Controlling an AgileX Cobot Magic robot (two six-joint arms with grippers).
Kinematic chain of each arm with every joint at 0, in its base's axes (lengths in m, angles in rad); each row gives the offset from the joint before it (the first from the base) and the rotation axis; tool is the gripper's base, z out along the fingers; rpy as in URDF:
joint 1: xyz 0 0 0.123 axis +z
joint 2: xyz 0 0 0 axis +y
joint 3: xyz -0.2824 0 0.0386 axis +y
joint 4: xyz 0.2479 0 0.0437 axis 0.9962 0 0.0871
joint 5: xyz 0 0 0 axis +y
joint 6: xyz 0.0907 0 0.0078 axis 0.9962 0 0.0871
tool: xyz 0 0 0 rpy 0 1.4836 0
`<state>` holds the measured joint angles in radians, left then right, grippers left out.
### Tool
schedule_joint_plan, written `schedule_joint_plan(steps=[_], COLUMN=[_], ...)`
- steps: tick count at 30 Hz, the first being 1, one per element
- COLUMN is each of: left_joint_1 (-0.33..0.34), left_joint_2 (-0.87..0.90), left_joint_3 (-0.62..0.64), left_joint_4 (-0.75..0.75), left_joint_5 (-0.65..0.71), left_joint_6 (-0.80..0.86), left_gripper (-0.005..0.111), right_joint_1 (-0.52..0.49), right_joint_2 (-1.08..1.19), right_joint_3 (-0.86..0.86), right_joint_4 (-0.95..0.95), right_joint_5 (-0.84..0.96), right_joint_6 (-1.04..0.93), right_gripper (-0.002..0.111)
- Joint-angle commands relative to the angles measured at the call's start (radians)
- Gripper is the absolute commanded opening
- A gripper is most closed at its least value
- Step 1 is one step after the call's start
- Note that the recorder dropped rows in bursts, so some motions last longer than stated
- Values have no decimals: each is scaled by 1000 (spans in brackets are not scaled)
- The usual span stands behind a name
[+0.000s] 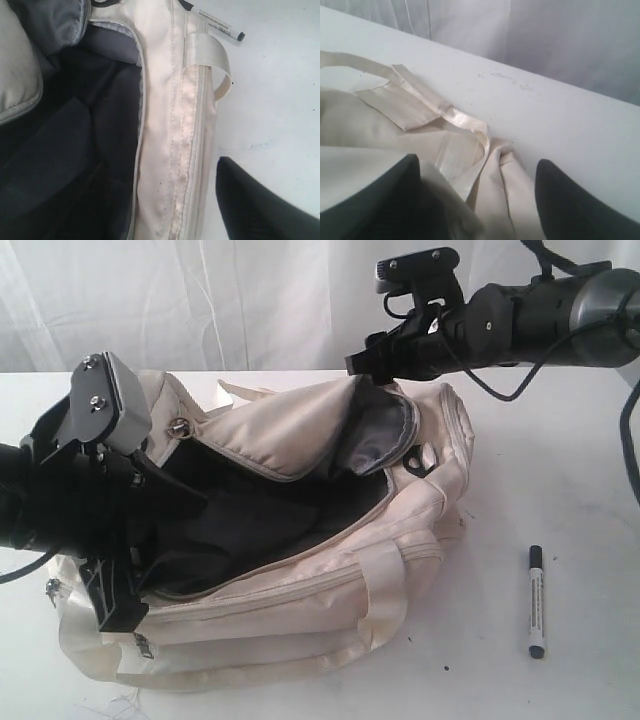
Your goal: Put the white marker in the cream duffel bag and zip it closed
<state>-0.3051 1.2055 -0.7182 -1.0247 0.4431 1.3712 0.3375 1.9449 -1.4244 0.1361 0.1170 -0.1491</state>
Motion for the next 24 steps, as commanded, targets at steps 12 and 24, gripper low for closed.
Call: schedule_joint_plan(steps=[12,24], left_joint_1=[-8,-8], left_joint_2=[-8,-96], left_joint_3=[-3,-3], left_joint_4=[-14,-66], left_joint_5=[-136,-577], left_joint_6=[-14,1], left_gripper=[64,26], right_joint_1=[-12,-148], right_joint_2=[-81,-132], right_joint_3=[0,0], right_joint_4=[-2,-230], right_joint_5=[-140,449], right_joint_6=[-11,-11], right_gripper=[62,25])
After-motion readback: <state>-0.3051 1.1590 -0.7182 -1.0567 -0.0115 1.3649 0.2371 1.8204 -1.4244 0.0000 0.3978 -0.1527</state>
